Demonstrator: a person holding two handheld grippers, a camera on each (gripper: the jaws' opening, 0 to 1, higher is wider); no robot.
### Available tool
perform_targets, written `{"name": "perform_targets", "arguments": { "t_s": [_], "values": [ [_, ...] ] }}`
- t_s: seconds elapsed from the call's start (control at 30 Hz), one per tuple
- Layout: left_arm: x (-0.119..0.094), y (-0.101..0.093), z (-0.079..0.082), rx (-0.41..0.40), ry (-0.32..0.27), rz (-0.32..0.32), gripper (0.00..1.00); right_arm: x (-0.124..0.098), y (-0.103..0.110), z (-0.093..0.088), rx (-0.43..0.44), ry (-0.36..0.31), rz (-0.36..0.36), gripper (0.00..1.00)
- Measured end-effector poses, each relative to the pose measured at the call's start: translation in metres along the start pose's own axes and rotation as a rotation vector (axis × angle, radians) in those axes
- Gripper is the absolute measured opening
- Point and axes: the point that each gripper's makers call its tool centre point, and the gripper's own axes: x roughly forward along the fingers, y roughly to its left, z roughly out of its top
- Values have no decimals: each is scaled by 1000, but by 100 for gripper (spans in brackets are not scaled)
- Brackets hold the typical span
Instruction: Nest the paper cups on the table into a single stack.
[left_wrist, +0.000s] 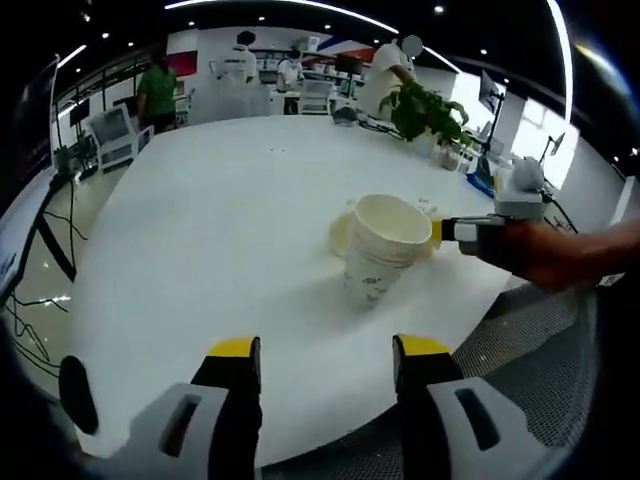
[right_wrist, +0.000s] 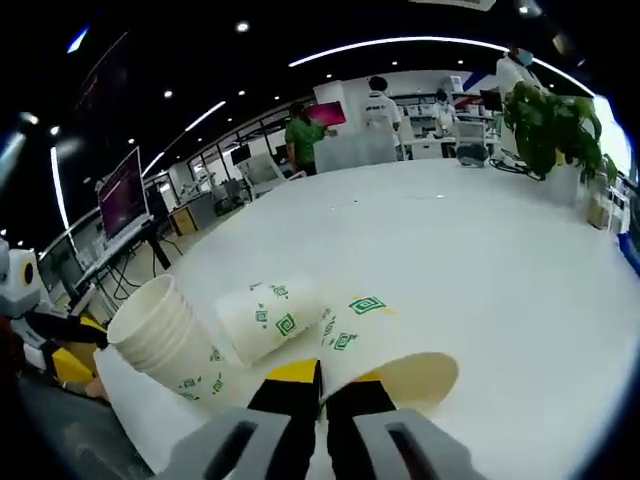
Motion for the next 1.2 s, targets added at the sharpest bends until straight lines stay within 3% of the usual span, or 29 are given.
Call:
{"name": "perform_targets", "arguments": {
  "t_s": [0.23, 0.33, 0.47, 0.57, 0.73, 0.87, 1.0, 1.2],
  "values": [
    [5, 8, 8, 37, -48, 32, 55, -13, 8, 18, -99, 3, 48, 0],
    [7, 11, 13, 34, -74, 38, 56, -20, 10, 25, -187, 23, 64, 0],
    [8, 13, 15, 23, -89, 45, 57, -18, 13, 32, -217, 25, 82, 0],
    [7, 14, 18, 19, -100, 50, 56, -23, 20, 42, -305, 31, 92, 0],
    [6, 13, 20, 33, -107, 54, 57, -31, 33, 53, -340, 27, 144, 0],
    [7, 10, 20, 62, -104, 62, 59, -40, 46, 61, -446, 50, 189, 0],
    [7, 9, 19, 84, -102, 55, 59, -43, 53, 69, -496, 57, 222, 0],
    [4, 16, 22, 39, -125, 59, 59, -52, 67, 74, -553, 83, 263, 0]
  ]
}}
